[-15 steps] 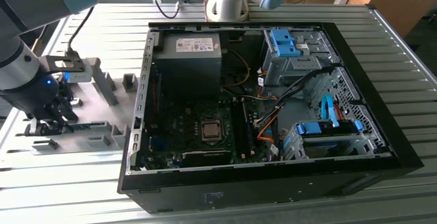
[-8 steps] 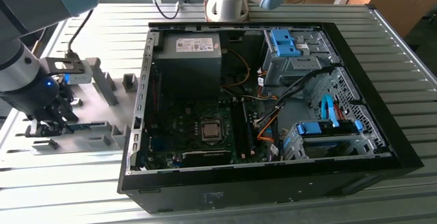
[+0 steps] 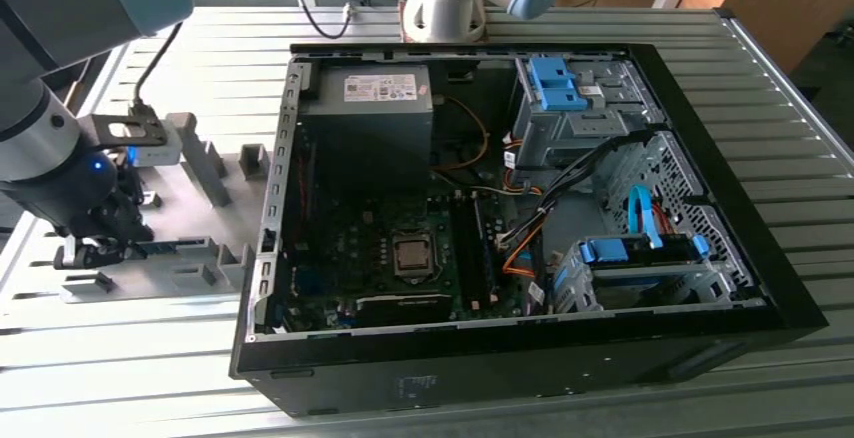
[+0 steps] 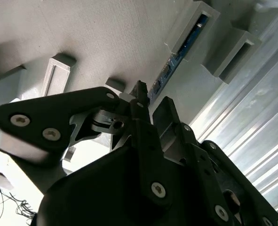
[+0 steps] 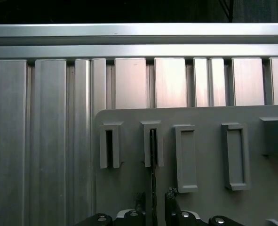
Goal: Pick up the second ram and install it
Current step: 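Pick up the second ram and move it above second insertion slot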
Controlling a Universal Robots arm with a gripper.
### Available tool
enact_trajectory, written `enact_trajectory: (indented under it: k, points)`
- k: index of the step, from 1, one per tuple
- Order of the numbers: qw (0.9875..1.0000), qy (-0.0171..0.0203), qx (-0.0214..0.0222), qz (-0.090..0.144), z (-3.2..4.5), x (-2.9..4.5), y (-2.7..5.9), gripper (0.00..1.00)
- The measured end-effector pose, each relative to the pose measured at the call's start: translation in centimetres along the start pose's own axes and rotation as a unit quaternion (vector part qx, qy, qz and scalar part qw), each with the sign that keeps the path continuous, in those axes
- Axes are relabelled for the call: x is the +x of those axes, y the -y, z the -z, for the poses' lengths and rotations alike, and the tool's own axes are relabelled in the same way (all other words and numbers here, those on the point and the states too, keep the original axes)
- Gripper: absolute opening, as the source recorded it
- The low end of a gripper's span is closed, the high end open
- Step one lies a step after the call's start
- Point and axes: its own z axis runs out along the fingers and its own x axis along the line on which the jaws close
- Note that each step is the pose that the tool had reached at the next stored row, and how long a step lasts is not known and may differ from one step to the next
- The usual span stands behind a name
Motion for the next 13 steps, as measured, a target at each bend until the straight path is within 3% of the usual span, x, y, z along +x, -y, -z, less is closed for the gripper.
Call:
enact_trajectory:
  k: [1,7,9,10,13]
  points:
    - [1.0000,0.0000,0.0000,0.000,-0.02,0.00,-0.01,0.30]
    - [1.0000,0.0000,0.0002,0.000,-0.14,0.01,-0.11,0.30]
    - [1.0000,0.0000,0.0002,0.000,-0.16,0.01,-0.13,0.28]
    - [1.0000,0.0000,0.0002,0.000,-0.17,0.01,-0.14,0.22]
    - [1.0000,0.0000,0.0002,0.000,-0.23,0.02,-0.16,0.22]
